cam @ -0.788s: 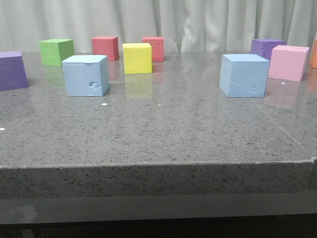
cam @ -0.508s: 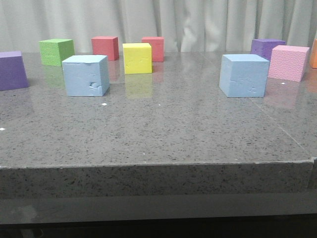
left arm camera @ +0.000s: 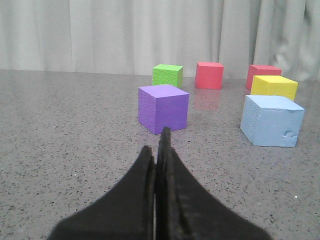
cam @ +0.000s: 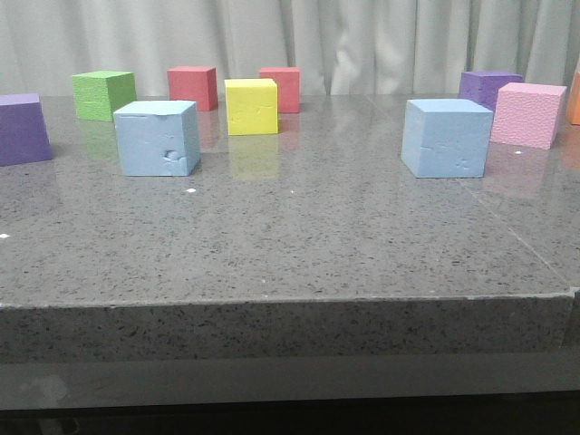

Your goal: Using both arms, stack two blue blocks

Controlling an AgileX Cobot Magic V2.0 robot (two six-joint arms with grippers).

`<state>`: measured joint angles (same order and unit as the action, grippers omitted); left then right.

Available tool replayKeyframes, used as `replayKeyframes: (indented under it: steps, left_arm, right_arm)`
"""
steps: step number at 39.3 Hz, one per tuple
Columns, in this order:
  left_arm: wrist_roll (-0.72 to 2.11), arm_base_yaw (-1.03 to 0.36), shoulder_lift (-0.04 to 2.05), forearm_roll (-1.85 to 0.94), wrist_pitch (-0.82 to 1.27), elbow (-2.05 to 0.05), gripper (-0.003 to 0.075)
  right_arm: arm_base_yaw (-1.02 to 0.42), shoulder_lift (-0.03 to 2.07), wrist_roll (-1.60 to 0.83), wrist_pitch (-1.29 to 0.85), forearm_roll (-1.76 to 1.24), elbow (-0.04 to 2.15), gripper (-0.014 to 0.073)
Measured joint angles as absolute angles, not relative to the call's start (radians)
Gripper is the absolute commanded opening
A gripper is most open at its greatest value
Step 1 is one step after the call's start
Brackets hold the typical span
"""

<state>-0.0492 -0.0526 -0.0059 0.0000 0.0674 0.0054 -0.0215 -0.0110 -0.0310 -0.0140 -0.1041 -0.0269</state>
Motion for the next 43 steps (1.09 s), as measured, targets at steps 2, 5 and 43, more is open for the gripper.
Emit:
replayKeyframes:
  steps: [2,5,43]
  left_arm:
    - [-0.049,-0.053,-0.006,0.0,0.067,0.005,-0.0019]
    - [-0.049,-0.053,-0.006,0.0,0.066,0.005,-0.0019]
    - [-0.049,-0.053,0.334,-0.069,0.435,-0.622,-0.0019]
  right_arm:
    - [-0.021,-0.011,-0.031,0.0,-0.104,-0.027,-0.0067]
    - [-0.021,-0.011,-0.031,0.006,-0.104,-0.027,-0.0067]
    - [-0.021,0.359,-0.037,-0.417,-0.083,0.566,-0.0067]
